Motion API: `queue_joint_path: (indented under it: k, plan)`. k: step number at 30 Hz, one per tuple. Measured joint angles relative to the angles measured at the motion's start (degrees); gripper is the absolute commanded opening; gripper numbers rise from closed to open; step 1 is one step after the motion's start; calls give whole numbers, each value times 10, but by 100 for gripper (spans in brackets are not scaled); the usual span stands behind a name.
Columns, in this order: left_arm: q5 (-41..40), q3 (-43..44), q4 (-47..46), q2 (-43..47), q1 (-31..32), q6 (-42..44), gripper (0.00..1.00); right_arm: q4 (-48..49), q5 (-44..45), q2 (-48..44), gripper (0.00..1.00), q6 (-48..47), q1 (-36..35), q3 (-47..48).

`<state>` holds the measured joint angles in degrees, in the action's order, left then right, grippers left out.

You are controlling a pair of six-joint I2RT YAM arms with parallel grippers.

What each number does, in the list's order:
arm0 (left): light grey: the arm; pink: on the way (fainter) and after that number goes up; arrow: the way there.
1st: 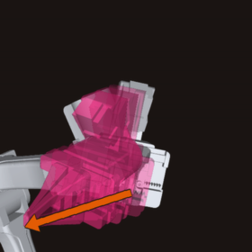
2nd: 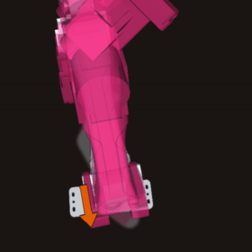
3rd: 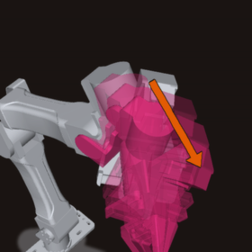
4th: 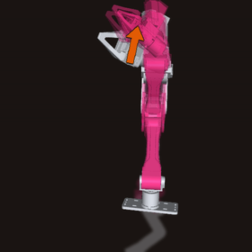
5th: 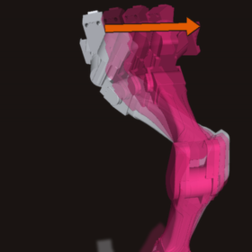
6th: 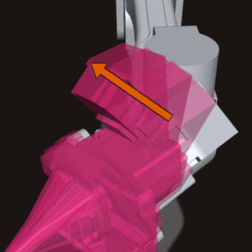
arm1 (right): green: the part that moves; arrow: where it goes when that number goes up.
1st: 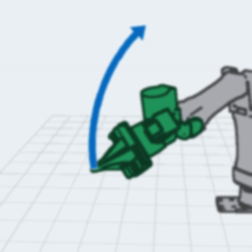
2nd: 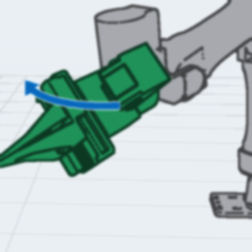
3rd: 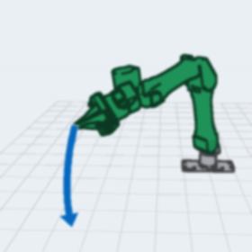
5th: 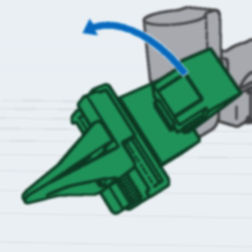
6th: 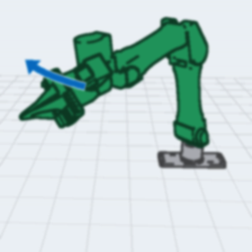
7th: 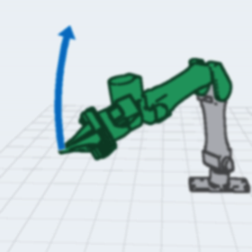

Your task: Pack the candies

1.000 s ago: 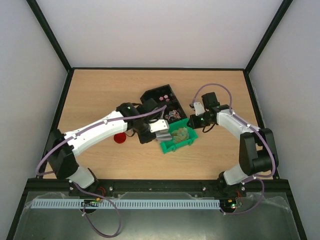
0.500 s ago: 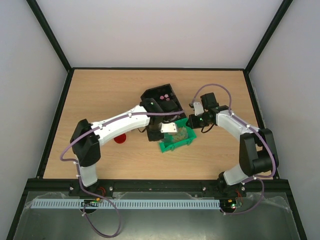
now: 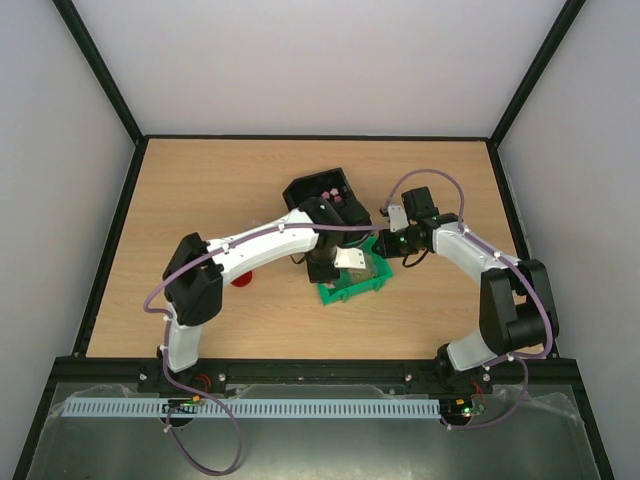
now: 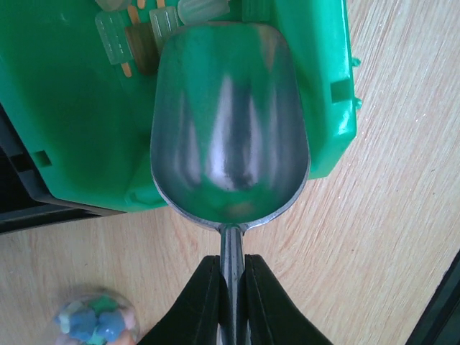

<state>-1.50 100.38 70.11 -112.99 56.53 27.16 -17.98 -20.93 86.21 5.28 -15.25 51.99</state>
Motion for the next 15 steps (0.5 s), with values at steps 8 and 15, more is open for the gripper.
queue_joint_path:
  k: [8,15]
  plan:
    - [25,-85,-98,39,-7,-11,2,0,9,0,1,-2,0,0]
    - [57,-116,-204,32,-13,-32,2,3,24,-2,1,-10,0,0]
